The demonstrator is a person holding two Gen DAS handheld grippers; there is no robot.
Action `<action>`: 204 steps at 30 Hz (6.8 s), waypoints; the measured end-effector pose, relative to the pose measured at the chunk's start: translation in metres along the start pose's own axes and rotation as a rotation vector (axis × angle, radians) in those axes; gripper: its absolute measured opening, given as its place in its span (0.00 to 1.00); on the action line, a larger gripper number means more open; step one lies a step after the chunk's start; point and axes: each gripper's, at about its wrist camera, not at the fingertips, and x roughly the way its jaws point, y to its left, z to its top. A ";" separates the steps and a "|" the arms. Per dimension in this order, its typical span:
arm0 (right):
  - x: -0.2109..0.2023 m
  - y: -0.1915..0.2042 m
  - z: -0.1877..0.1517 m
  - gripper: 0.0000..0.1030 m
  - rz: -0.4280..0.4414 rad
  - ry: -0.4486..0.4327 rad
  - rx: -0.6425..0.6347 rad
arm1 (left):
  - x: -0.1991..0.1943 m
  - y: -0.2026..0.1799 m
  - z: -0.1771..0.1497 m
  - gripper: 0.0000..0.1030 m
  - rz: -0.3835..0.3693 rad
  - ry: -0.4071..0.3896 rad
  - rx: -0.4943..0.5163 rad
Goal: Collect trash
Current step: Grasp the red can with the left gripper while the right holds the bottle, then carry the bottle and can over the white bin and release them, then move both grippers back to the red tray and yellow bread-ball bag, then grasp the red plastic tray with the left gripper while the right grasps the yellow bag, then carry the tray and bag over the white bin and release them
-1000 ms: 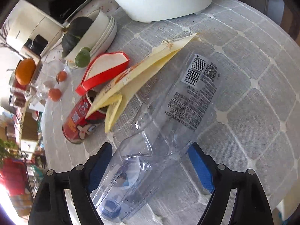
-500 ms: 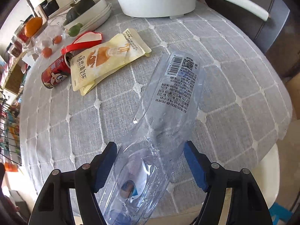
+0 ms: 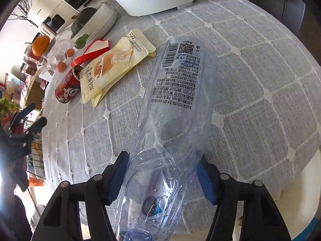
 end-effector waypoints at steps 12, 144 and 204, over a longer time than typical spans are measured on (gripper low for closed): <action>-0.008 -0.026 0.007 0.65 0.010 -0.009 0.020 | 0.068 -0.014 0.030 0.75 -0.061 0.112 0.166; -0.053 -0.020 -0.065 0.78 -0.252 -0.132 -0.030 | -0.070 -0.088 -0.103 0.99 -0.028 -0.142 -0.336; -0.016 0.069 0.028 0.06 -0.145 -0.294 -0.396 | -0.016 -0.058 -0.005 0.13 -0.089 -0.168 0.052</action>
